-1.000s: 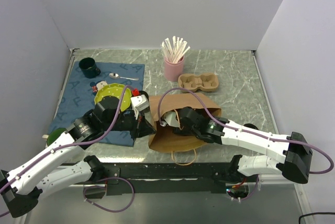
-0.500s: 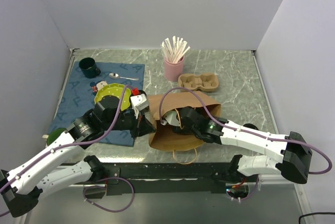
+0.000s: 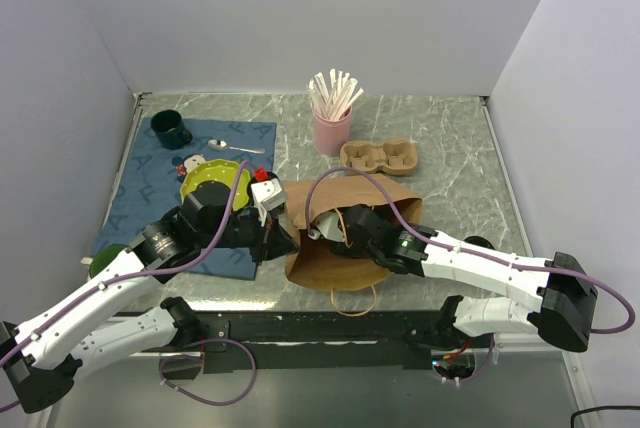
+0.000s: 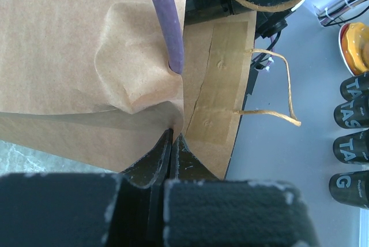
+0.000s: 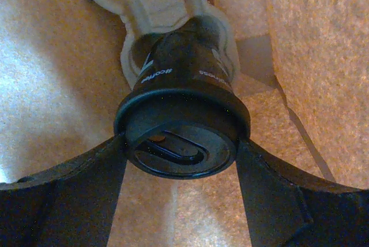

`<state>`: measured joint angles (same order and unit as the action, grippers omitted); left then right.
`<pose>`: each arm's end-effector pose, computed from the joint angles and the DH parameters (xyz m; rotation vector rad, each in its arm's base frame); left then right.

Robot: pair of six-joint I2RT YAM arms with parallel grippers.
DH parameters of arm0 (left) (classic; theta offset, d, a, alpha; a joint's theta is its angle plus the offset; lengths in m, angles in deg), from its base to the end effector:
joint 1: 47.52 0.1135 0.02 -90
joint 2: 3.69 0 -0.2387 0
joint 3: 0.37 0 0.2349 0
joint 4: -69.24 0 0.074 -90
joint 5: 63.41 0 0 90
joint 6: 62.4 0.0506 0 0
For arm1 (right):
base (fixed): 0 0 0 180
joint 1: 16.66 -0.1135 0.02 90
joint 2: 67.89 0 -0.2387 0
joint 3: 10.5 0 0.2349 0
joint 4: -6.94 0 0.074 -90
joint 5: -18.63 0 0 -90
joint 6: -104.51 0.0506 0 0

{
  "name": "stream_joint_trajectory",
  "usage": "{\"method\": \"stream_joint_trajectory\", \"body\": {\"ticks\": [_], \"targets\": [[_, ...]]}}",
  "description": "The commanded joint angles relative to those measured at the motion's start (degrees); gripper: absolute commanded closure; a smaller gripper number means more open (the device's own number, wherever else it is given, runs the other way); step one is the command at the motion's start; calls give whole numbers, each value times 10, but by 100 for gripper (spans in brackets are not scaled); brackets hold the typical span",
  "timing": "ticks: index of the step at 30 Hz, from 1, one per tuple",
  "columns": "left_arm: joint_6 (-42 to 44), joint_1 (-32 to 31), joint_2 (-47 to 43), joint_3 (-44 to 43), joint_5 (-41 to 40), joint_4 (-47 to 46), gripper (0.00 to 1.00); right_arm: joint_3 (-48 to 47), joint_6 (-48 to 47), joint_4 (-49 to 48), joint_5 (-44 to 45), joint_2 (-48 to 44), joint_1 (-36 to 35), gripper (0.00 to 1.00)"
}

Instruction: Pack the takeout coffee

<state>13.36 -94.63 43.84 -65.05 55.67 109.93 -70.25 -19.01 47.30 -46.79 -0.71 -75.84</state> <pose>0.1124 -0.1572 0.3116 0.9356 1.9116 -1.1693 0.1415 0.1962 0.2142 -1.5439 1.7424 -0.2939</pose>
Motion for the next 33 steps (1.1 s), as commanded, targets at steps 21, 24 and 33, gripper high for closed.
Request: {"method": "stream_joint_trajectory", "body": {"ticks": [21,24,33], "targets": [[-3,-18,1,-21,48,-20,99,-8,24,-7,-8,42,35,44],[-3,-18,1,-21,48,-20,99,-14,37,-9,-2,52,35,44],[-4,-18,0,-21,48,-22,99,-22,70,-19,-7,70,35,44]]}}
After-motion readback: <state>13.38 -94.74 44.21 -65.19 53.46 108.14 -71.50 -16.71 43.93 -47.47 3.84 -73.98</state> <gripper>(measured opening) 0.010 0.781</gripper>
